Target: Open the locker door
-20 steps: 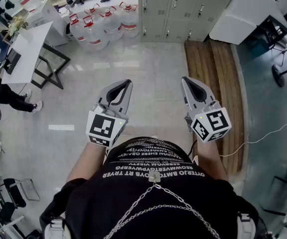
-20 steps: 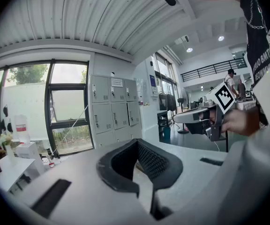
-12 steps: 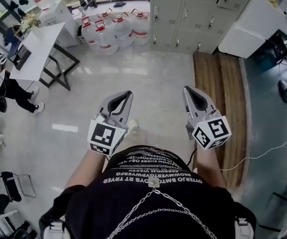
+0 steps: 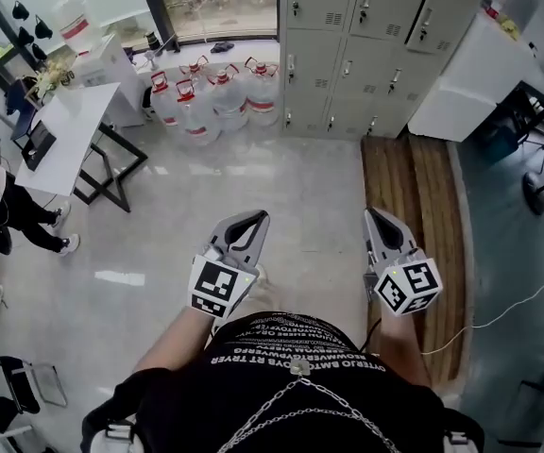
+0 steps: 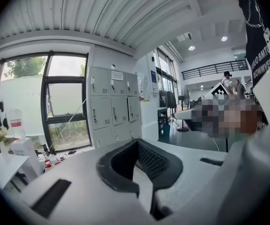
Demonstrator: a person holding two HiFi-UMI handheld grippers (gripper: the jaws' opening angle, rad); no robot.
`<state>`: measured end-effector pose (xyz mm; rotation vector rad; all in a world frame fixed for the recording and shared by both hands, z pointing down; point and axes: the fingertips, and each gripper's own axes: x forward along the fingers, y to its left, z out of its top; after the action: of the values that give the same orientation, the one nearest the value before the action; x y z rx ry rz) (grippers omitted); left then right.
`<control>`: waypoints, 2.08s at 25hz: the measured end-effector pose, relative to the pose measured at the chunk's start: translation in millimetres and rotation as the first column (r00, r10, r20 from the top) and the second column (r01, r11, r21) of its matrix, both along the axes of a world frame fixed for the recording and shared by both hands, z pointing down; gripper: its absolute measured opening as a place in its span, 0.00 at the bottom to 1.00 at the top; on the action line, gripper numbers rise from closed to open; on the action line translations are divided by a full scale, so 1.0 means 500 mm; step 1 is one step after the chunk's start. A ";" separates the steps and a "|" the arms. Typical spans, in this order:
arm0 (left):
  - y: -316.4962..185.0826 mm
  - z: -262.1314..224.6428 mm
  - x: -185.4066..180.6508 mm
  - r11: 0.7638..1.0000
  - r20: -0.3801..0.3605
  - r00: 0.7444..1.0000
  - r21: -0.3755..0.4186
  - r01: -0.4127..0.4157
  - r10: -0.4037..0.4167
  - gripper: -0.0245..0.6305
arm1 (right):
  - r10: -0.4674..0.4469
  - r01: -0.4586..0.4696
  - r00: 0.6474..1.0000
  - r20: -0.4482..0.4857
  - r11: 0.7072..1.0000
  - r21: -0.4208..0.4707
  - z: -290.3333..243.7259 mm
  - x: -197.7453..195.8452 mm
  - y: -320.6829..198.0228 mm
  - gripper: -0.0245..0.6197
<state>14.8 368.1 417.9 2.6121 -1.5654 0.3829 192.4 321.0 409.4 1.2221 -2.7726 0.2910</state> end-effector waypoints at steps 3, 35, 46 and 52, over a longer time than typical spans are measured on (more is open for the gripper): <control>-0.067 -0.008 -0.013 1.000 -0.005 1.000 0.013 -0.019 0.019 0.04 | -0.002 0.002 1.000 -0.003 1.000 -0.010 0.003 -0.025 -0.044 0.03; -0.465 0.040 -0.281 0.993 -0.031 0.993 0.012 -0.114 0.114 0.04 | 0.002 -0.005 0.997 -0.080 0.999 -0.040 0.030 -0.346 -0.410 0.03; -0.552 0.050 -0.257 0.999 -0.006 0.999 -0.016 -0.038 0.037 0.04 | -0.058 0.056 0.998 -0.038 0.997 -0.053 0.039 -0.316 -0.537 0.03; -0.646 0.043 -0.220 1.000 0.000 1.000 -0.001 -0.014 0.014 0.04 | -0.087 0.084 0.995 -0.039 0.994 -0.066 0.054 -0.285 -0.635 0.03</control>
<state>-95.3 45.2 439.5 2.6236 -1.5474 0.3849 49.9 3.4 436.3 1.0792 -2.7480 0.3410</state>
